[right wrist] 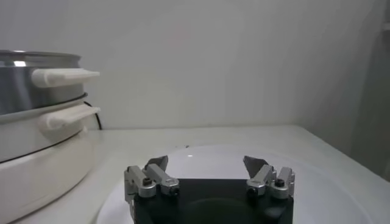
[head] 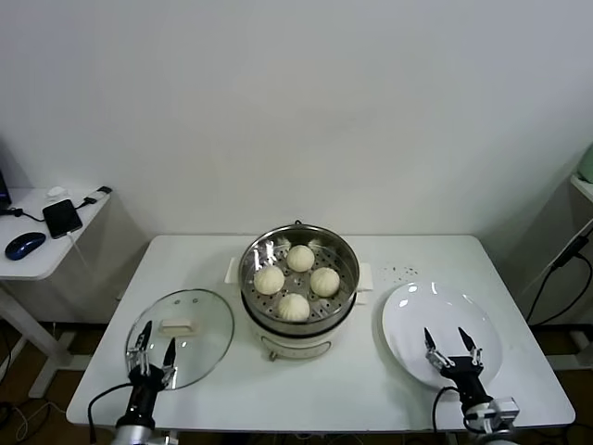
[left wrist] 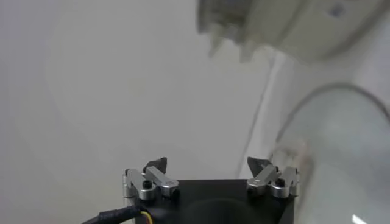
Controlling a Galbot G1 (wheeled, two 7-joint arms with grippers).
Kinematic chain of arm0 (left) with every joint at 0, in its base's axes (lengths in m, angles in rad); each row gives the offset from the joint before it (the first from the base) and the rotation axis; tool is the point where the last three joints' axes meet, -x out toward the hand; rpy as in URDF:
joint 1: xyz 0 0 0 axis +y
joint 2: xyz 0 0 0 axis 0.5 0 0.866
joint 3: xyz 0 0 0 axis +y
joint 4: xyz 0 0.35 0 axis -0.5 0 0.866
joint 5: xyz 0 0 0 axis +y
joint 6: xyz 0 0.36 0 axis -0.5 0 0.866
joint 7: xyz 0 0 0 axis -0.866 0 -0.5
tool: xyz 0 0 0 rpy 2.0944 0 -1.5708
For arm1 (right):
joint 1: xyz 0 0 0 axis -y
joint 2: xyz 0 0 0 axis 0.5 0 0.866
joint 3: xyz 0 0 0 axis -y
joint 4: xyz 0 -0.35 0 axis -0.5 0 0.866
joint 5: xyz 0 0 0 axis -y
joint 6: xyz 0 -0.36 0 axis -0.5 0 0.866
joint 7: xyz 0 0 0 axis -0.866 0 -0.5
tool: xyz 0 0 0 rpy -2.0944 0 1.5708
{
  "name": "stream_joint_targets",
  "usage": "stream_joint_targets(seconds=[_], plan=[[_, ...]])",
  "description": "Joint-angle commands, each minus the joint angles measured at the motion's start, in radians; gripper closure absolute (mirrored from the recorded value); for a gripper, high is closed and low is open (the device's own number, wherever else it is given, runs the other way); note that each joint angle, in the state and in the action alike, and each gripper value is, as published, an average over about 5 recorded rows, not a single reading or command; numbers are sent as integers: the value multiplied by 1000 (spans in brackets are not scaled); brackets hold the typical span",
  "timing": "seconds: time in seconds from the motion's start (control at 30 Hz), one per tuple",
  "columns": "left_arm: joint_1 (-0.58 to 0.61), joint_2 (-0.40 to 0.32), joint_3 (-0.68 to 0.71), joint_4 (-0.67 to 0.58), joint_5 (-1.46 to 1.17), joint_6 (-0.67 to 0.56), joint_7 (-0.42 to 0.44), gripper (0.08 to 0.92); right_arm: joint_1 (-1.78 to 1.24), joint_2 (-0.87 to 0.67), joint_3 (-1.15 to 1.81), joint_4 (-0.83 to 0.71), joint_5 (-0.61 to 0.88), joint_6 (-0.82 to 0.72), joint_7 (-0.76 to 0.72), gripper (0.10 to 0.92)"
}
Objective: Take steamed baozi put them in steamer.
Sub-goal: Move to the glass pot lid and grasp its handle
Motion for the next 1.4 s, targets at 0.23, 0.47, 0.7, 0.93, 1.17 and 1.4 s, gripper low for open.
stream_joint_targets(seconds=[0.23,0.47,0.7,0.93,1.17,1.4], plan=[[-216,2,25,265,276,89,-74,177,-41,34,34,19,-25,-12,22,203],[-268,7,43,289,275,114,-47,177,-52,34,45,25,-32,-12,22,203],[-281,15,57,308,251,123,-14,177,-58,40,47,41,-43,-15,17,203],[-272,15,60,314,242,100,-7,257,-56,46,46,38,-50,-17,17,203],[-271,7,61,318,237,104,-5,454,-52,50,44,41,-59,-21,16,203],[-269,-1,57,306,217,103,-7,654,-47,55,44,42,-62,-21,18,203]])
